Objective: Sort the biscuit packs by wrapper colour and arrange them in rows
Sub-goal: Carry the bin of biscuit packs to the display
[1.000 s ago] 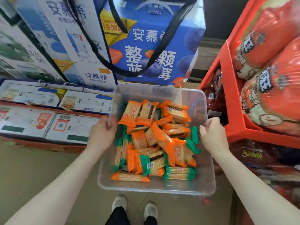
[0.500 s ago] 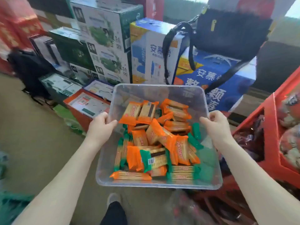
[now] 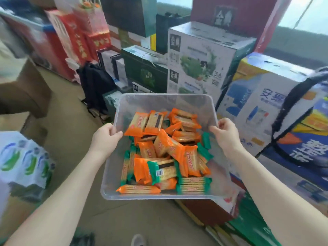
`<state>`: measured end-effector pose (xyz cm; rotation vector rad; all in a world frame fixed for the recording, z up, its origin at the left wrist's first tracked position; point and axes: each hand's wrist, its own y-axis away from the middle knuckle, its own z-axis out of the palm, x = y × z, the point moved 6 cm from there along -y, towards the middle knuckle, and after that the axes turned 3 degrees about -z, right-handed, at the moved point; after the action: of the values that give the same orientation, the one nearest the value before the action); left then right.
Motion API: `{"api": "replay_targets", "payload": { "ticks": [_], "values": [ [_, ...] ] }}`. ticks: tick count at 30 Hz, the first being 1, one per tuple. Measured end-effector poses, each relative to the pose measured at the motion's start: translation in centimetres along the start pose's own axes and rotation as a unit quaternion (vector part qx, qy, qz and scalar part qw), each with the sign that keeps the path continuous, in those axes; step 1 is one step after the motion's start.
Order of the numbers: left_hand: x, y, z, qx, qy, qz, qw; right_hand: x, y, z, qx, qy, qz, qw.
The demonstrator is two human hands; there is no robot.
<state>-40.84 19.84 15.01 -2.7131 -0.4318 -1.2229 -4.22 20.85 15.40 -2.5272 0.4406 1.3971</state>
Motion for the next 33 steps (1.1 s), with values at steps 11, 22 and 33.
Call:
{"api": "replay_targets", "payload": {
  "ticks": [11, 22, 33],
  "values": [
    [-10.1, -16.6, -9.6, 0.087, -0.011, -0.063, 0.994, -12.0, -10.0, 21.6, -0.094, 0.013, -0.052, 0.994],
    [-17.2, -35.4, -15.1, 0.141, -0.060, -0.143, 0.978, -23.0, -24.4, 42.3, -0.175, 0.023, -0.067, 0.982],
    [-27.6, -53.7, -22.5, 0.166, -0.011, -0.201, 0.965, -33.5, -33.9, 64.1, -0.228, 0.040, -0.088, 0.969]
  ]
}}
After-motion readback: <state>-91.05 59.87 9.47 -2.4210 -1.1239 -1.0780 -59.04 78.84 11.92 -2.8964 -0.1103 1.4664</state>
